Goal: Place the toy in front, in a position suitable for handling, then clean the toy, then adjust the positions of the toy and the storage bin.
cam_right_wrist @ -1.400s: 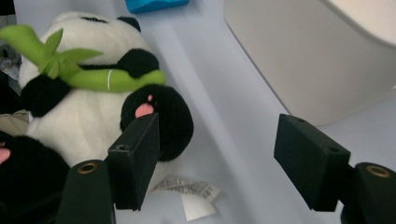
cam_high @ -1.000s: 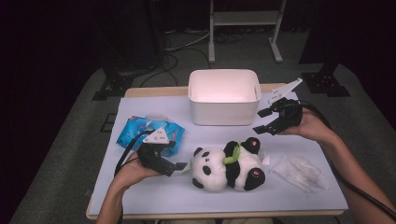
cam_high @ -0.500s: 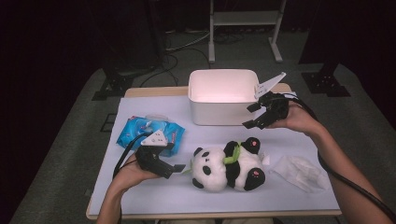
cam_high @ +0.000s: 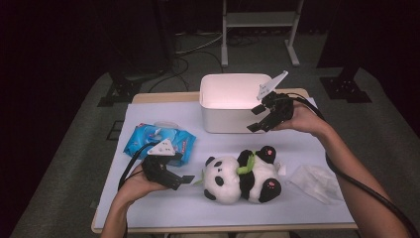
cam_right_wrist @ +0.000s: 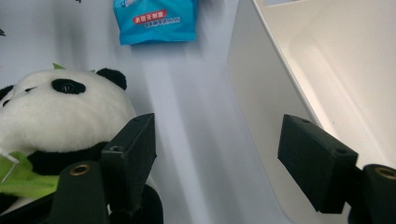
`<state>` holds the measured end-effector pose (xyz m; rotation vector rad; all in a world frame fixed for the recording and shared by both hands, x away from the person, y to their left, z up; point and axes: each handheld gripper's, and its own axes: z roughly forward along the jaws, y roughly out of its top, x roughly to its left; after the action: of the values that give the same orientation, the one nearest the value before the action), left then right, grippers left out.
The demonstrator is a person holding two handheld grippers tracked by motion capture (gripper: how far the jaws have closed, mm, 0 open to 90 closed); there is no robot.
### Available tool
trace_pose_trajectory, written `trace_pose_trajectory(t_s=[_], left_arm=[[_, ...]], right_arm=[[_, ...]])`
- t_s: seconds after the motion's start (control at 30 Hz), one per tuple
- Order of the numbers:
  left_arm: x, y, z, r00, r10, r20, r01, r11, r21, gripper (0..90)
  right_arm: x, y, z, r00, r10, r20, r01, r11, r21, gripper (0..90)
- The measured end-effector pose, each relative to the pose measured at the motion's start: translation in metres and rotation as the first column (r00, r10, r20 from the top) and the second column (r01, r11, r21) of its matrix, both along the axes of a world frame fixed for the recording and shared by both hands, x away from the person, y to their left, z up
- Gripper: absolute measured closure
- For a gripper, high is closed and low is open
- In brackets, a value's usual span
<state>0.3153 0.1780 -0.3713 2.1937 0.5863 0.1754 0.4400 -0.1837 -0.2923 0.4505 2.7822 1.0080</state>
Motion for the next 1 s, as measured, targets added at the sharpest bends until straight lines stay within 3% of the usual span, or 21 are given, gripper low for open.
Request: trace_pose_trajectory(t_s=[0.3, 0.6, 1.0], left_arm=[[-0.003, 0.004, 0.003, 0.9999, 0.002, 0.012, -0.002, 1.0000, -0.003, 10.4], [0.000, 0.008, 0.001, 0.9997, 0.024, 0.002, -0.024, 0.9996, -0.016, 10.2], [-0.002, 0.010, 0.001, 0.9998, 0.019, 0.000, -0.019, 0.9998, -0.001, 10.0]], right_arm=[[0.018, 0.014, 0.006, 0.9999, 0.012, 0.003, -0.012, 1.000, -0.027, 26.5], [0.023, 0.019, 0.007, 0.9997, 0.023, 0.004, -0.022, 0.999, -0.028, 26.6], [0.033, 0.031, 0.008, 0.9990, 0.044, 0.010, -0.044, 0.999, -0.029, 26.9]])
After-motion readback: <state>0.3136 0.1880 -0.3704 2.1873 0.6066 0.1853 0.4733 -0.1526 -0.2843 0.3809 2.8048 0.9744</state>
